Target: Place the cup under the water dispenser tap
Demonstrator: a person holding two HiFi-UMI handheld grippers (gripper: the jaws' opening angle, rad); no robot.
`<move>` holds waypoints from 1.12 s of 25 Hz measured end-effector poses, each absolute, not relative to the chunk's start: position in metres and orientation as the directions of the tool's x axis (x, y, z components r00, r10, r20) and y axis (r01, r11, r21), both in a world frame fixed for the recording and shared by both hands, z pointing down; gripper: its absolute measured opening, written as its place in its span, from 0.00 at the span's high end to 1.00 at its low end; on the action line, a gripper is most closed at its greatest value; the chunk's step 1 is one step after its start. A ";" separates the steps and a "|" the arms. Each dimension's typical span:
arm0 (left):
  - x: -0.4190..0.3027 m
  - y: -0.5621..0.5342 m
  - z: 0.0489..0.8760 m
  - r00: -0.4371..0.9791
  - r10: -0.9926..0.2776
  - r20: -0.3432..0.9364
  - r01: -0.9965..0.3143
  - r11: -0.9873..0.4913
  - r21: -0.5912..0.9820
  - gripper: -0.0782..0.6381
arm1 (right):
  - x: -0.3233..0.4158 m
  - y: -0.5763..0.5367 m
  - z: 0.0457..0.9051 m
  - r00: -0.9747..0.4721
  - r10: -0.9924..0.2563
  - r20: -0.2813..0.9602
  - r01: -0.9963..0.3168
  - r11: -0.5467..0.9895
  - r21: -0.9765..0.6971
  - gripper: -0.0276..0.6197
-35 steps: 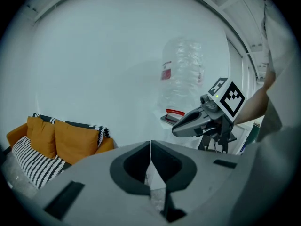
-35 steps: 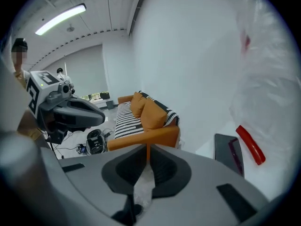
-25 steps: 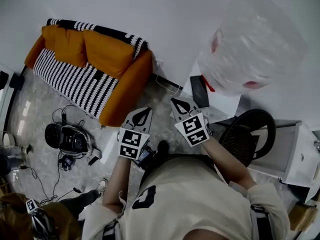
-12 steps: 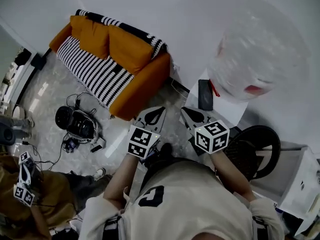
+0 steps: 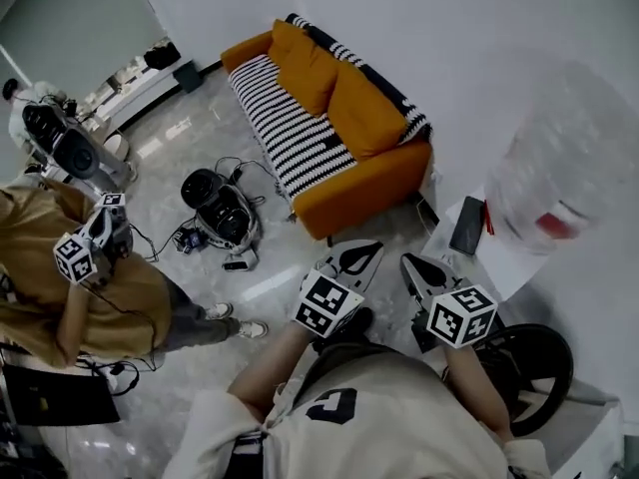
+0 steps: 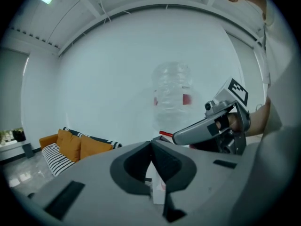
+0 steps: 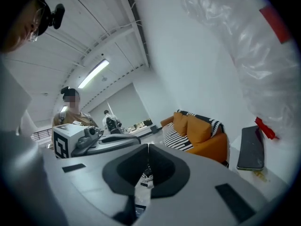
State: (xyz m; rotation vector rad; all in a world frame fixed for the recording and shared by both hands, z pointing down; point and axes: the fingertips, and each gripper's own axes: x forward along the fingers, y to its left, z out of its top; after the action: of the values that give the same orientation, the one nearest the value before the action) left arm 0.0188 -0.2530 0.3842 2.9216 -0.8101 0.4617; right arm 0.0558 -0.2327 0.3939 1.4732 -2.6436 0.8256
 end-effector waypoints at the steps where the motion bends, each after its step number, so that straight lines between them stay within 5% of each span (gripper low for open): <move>1: 0.011 -0.244 0.381 0.802 -0.510 0.311 -0.531 -0.847 -0.021 0.81 | 0.049 -0.225 0.391 -0.569 -0.782 0.255 -0.792 0.436 -0.428 0.91; 15: -0.106 -0.133 0.331 0.613 -0.755 0.234 -0.771 -0.636 -0.033 0.81 | -0.075 -0.136 0.341 -0.797 -0.578 0.175 -0.602 0.741 -0.297 0.91; 28: -0.217 -0.092 0.326 0.535 -0.819 0.206 -0.841 -0.539 0.043 0.81 | -0.176 -0.103 0.343 -0.853 -0.459 0.247 -0.518 0.801 -0.301 0.91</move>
State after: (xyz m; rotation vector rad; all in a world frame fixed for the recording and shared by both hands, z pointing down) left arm -0.2168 -0.0921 0.3257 2.6304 -1.4318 0.2431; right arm -0.1761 -0.1025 0.3430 0.7720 -2.8256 0.5425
